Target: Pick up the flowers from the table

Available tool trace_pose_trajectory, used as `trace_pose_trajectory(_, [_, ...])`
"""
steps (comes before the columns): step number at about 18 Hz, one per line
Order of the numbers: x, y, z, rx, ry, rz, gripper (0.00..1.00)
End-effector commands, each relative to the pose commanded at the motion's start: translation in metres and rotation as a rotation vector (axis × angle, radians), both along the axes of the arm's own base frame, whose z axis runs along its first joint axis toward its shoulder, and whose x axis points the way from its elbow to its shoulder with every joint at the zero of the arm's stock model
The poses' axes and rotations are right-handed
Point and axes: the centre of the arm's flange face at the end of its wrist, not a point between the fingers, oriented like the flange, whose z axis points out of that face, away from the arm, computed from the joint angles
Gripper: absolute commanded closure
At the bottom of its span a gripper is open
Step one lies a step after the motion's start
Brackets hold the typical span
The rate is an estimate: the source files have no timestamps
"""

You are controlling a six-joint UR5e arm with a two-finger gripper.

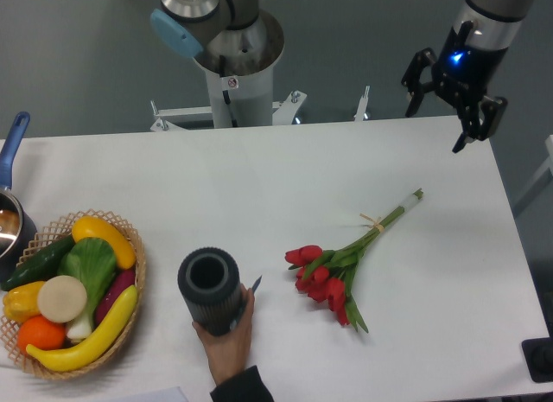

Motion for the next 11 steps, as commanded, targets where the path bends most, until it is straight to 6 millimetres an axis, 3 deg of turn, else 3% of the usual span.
trace_pose_trajectory(4, [0.011,0.017,-0.026,0.011,-0.018,0.035,0.00])
trace_pose_trajectory(5, [0.017,0.027,-0.041,0.009,-0.026,0.042,0.00])
trace_pose_trajectory(8, [0.020,0.048,-0.071,0.001,-0.039,0.065,0.00])
trace_pose_trajectory(11, [0.015,0.056,-0.094,0.001,-0.043,0.107,0.00])
